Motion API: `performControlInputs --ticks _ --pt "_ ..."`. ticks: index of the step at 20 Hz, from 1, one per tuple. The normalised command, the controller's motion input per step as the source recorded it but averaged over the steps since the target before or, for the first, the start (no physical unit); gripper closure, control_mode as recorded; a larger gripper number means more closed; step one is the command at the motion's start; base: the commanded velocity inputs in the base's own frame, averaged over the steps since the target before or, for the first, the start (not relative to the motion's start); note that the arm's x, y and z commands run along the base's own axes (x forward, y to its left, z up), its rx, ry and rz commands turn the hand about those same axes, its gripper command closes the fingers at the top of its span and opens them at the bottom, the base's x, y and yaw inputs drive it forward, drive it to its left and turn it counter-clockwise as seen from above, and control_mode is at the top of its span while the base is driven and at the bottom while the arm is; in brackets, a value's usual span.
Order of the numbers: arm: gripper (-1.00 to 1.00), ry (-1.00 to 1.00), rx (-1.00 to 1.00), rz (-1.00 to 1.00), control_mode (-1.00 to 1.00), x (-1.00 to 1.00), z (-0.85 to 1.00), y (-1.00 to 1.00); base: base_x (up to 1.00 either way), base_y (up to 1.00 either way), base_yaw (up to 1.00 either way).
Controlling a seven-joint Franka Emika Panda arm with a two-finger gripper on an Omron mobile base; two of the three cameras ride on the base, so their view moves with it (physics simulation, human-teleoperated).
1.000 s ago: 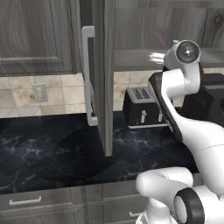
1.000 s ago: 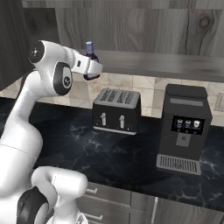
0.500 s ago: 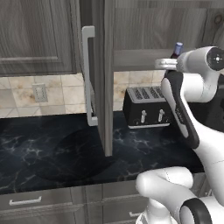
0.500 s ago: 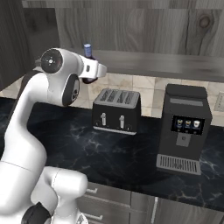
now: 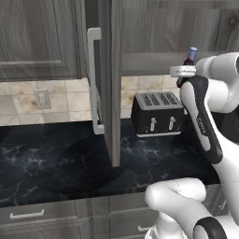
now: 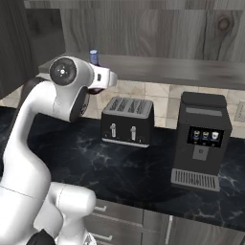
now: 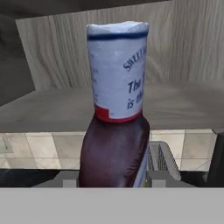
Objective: Take 2 condiments from the cabinet and move them on the counter near the stove.Make sure the condiments are lined up with each other, next to each other.
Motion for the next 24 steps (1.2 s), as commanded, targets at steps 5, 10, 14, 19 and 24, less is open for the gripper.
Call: performControlInputs --ticks 5,10,14,19,24 --pt "1.0 0.0 0.0 0.05 -1.0 -0.45 0.0 0.0 0.0 0.0 0.0" --pt "1.0 0.0 0.0 0.0 -1.0 -0.49 0.04 0.0 0.0 0.0 0.0" --pt "1.0 0.0 -0.01 0.0 -1.0 -0.42 0.03 0.0 0.0 0.0 0.0" --pt "1.0 0.0 -0.02 0.0 -1.0 -0.35 0.0 0.01 0.0 0.0 0.0" --pt "1.0 0.0 -0.01 0.0 -1.0 -0.35 0.0 0.13 0.0 0.0 0.0"
